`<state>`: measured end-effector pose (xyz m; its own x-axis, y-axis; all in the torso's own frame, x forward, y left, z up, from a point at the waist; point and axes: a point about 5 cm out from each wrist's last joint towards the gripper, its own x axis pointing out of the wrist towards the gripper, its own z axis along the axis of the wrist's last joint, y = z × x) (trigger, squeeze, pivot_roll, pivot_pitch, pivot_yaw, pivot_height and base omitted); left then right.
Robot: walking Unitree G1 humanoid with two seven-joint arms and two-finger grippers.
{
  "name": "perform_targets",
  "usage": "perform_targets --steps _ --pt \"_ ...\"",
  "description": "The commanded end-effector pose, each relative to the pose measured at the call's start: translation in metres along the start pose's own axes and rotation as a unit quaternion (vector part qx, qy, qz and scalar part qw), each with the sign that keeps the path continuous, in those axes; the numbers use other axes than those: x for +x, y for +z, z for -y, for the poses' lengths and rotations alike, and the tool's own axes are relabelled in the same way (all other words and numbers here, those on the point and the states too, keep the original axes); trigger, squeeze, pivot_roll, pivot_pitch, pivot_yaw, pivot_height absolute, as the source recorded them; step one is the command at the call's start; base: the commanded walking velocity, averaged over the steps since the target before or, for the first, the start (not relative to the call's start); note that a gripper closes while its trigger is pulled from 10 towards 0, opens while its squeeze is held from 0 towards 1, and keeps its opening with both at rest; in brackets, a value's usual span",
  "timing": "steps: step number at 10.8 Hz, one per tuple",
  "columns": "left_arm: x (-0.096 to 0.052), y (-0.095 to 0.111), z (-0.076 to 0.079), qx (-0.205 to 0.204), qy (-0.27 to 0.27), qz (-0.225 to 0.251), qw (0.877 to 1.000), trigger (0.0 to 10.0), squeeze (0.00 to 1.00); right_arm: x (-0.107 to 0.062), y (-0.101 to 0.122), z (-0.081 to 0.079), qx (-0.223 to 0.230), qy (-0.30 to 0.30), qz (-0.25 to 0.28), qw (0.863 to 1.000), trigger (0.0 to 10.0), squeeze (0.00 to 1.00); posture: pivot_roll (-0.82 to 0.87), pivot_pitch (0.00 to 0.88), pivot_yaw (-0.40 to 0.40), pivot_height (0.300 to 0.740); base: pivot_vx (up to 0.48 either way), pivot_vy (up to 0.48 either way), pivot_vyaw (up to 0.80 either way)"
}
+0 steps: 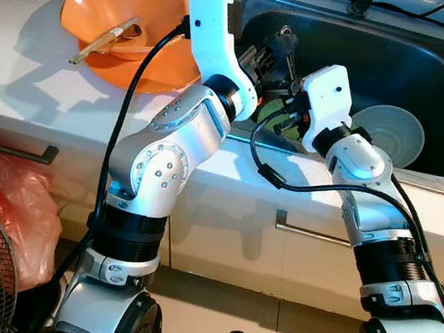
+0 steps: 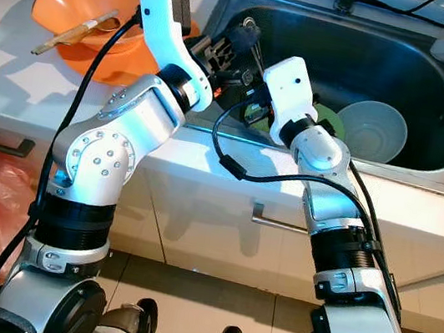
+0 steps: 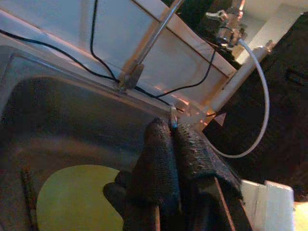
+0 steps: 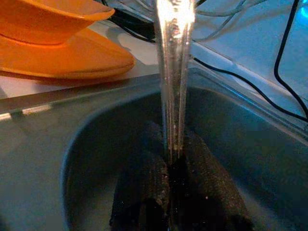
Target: Kitchen organization
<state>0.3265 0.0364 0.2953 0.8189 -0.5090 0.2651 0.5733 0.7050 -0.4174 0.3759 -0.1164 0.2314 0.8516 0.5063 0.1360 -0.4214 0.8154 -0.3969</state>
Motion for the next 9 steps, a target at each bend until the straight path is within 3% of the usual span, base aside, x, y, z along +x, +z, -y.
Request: perform_targets --steps 1,6,8,9 --pt "-0.002 -0.006 0.009 -0.004 -0.023 -0.01 1.0 10.0 1.0 -0.002 -0.001 0.009 0.008 -0.023 -0.003 1.0 0.0 0.0 0.05 0.19 -0.014 0.74 0.0 0.0 0.0" --pt "-0.007 -0.012 0.025 -0.008 -0.109 -0.038 0.993 10.0 1.0 -0.001 -0.002 0.009 0.007 -0.024 -0.004 1.0 0.0 0.0 0.06 0.188 -0.014 0.74 0.0 0.0 0.0" --pt "-0.015 -0.016 0.015 0.028 -0.094 -0.043 0.994 10.0 1.0 -0.002 -0.006 0.016 -0.014 -0.04 -0.017 0.999 0.0 0.0 0.06 0.189 -0.013 0.74 0.0 0.0 0.0" --pt "-0.024 -0.019 0.002 0.041 -0.065 -0.045 0.996 10.0 1.0 -0.004 -0.011 0.025 -0.02 -0.065 -0.033 0.997 0.0 0.0 0.07 0.191 -0.016 0.74 0.0 0.0 0.0"
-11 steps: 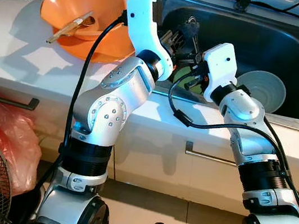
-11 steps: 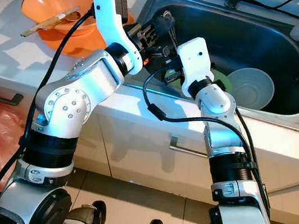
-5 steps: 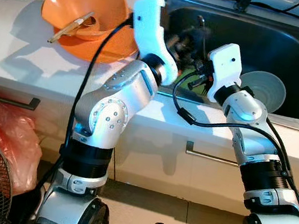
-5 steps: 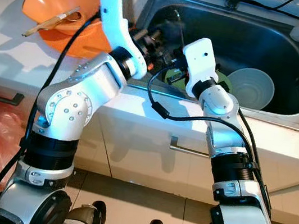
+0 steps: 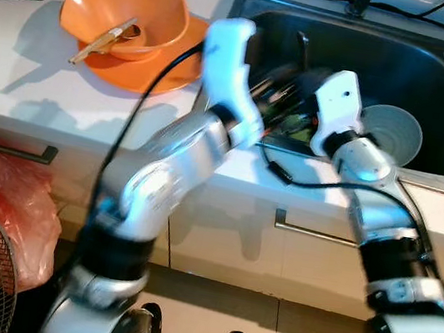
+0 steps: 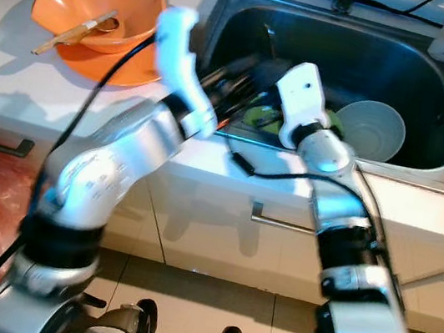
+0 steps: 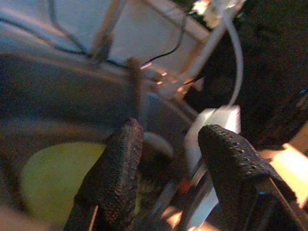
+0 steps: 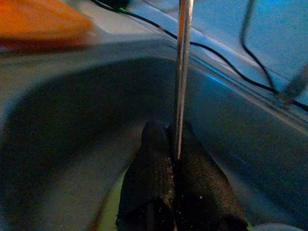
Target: Kitchen organization
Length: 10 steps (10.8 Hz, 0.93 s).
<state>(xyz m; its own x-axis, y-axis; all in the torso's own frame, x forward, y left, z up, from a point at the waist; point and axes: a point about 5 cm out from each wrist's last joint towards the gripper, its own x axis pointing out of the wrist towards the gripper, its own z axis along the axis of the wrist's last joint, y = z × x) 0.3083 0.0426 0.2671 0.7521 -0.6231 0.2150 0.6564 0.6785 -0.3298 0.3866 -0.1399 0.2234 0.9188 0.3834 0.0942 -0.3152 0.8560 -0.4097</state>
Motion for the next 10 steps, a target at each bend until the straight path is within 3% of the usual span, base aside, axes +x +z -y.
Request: perform_targets --steps 1,4,6,7,10 --pt "-0.007 -0.003 0.001 0.018 -0.004 -0.007 1.0 10.0 1.0 0.0 0.002 0.013 -0.009 -0.026 0.003 1.0 0.0 0.0 0.07 0.192 -0.017 0.74 0.0 0.0 0.0" --pt "-0.017 -0.013 -0.004 0.04 -0.002 -0.029 0.999 10.0 1.0 0.004 -0.001 0.026 -0.005 -0.046 -0.011 0.999 0.0 0.0 0.09 0.195 -0.018 0.74 0.0 0.0 0.0" --pt "-0.021 -0.017 -0.007 0.052 0.0 -0.04 0.998 10.0 1.0 0.009 -0.008 0.036 0.047 -0.072 -0.045 0.995 0.0 0.0 0.09 0.198 -0.016 0.74 0.0 0.0 0.0" --pt "-0.024 -0.021 -0.009 0.061 0.0 -0.05 0.997 10.0 1.0 0.011 -0.009 0.038 0.106 -0.076 -0.041 0.991 0.0 0.0 0.1 0.2 -0.013 0.74 0.0 0.0 0.0" --pt "-0.027 -0.021 -0.009 0.073 -0.003 -0.057 0.996 10.0 1.0 0.013 -0.015 0.045 0.123 -0.086 -0.07 0.986 0.0 0.0 0.11 0.205 -0.009 0.74 0.0 0.0 0.0"
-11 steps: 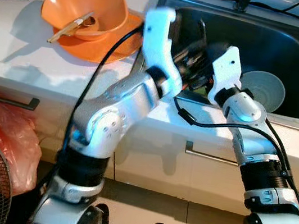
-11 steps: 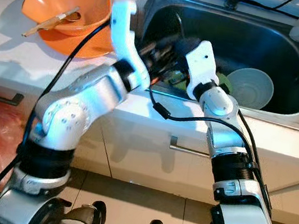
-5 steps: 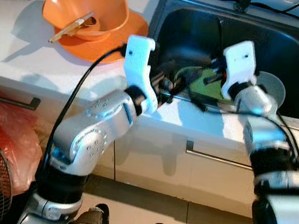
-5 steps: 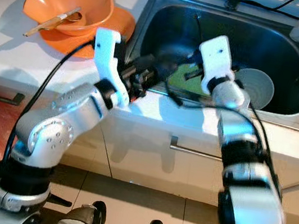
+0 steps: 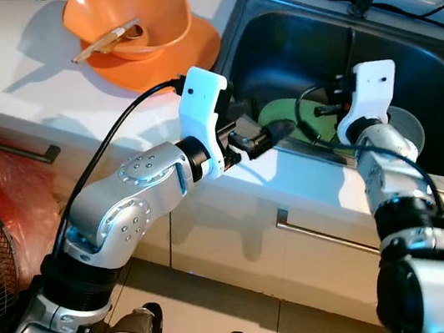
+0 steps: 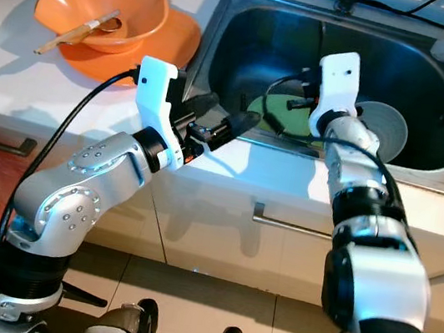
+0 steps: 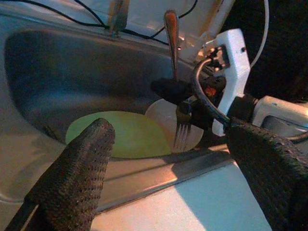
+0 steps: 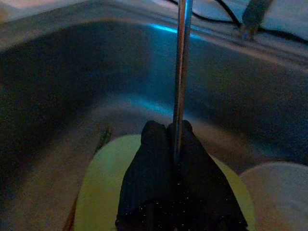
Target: Kitchen organization
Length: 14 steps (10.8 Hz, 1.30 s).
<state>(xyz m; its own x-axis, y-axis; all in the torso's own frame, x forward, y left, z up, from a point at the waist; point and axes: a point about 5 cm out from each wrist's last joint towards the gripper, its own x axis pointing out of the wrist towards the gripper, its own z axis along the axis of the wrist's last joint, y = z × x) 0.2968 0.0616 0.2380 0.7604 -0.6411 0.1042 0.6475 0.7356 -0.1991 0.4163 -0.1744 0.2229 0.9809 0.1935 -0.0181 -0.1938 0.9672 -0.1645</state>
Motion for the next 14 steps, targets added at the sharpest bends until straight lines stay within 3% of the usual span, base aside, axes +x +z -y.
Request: perform_targets --steps 1,2,3,4,9,10,14 --pt "-0.002 0.0 0.007 0.009 -0.019 -0.006 1.0 10.0 1.0 -0.002 -0.001 0.011 0.009 -0.021 -0.01 1.0 0.0 0.0 0.13 0.208 -0.006 0.74 0.0 0.0 0.0" --pt "-0.006 -0.002 0.008 0.016 -0.025 -0.015 0.999 10.0 1.0 -0.003 -0.01 0.012 0.022 -0.023 -0.031 0.999 0.0 0.0 0.14 0.212 0.002 0.74 0.0 0.0 0.0" --pt "-0.007 -0.003 0.008 0.018 -0.027 -0.019 0.999 10.0 1.0 -0.003 -0.014 0.011 0.02 -0.022 -0.04 0.999 4.0 0.0 0.15 0.213 0.005 0.74 0.0 0.0 0.0" --pt "-0.009 -0.003 0.007 0.025 -0.028 -0.025 0.999 10.0 1.0 -0.004 -0.021 0.007 0.015 -0.019 -0.059 0.998 10.0 0.0 0.15 0.213 0.012 0.74 0.0 0.0 0.0" --pt "-0.01 -0.002 0.007 0.036 -0.031 -0.035 0.998 10.0 1.0 -0.003 -0.031 -0.004 0.01 -0.013 -0.075 0.997 10.0 0.0 0.17 0.21 0.023 0.74 0.0 0.0 0.0" --pt "-0.011 -0.003 0.007 0.038 -0.033 -0.037 0.998 10.0 1.0 -0.002 -0.03 -0.005 0.013 -0.013 -0.075 0.997 10.0 1.0 0.17 0.208 0.024 0.74 0.0 0.0 0.0" --pt "-0.01 -0.003 0.008 0.043 -0.038 -0.042 0.997 10.0 1.0 -0.002 -0.033 -0.008 0.021 -0.007 -0.076 0.997 10.0 1.0 0.18 0.207 0.026 0.74 0.0 0.0 0.0"
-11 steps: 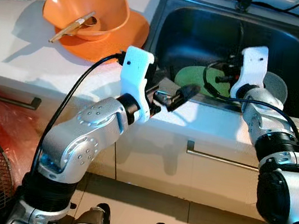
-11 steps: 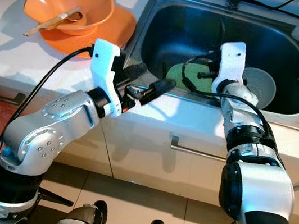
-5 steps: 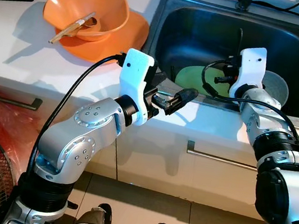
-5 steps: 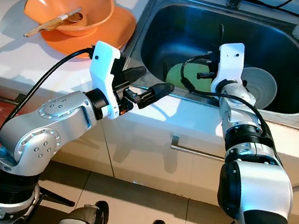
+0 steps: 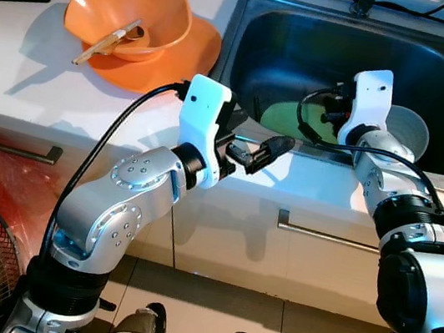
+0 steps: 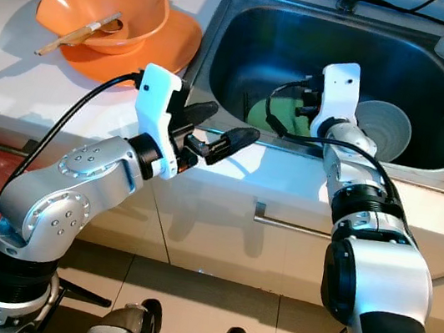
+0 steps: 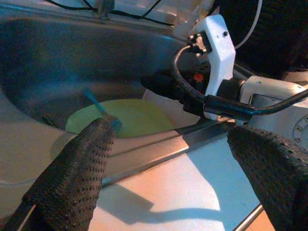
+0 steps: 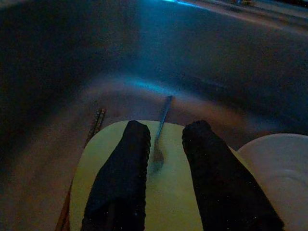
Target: Kitchen organization
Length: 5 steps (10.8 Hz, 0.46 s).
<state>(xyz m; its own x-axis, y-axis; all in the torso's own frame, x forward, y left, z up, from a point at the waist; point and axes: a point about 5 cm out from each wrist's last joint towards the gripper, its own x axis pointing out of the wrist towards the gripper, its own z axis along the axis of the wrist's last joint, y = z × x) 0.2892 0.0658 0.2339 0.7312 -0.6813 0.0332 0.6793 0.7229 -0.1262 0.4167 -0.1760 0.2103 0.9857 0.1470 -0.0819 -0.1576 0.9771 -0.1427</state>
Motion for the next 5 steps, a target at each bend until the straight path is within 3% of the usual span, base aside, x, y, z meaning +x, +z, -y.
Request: perform_targets --steps 1,5 --pt "-0.001 0.0011 0.0071 0.01 -0.021 -0.003 1.0 10.0 1.0 -0.0016 -0.0211 -0.0072 0.009 0.011 -0.042 0.999 10.0 1.0 0.18 0.206 0.027 0.74 0.0 0.0 0.0" --pt "0.0013 0.0051 0.0065 0.025 -0.018 0.003 1.0 10.0 1.0 -0.0025 -0.0203 -0.0032 0.01 0.009 -0.039 0.999 10.0 1.0 0.17 0.197 0.022 0.74 0.0 0.0 0.0"
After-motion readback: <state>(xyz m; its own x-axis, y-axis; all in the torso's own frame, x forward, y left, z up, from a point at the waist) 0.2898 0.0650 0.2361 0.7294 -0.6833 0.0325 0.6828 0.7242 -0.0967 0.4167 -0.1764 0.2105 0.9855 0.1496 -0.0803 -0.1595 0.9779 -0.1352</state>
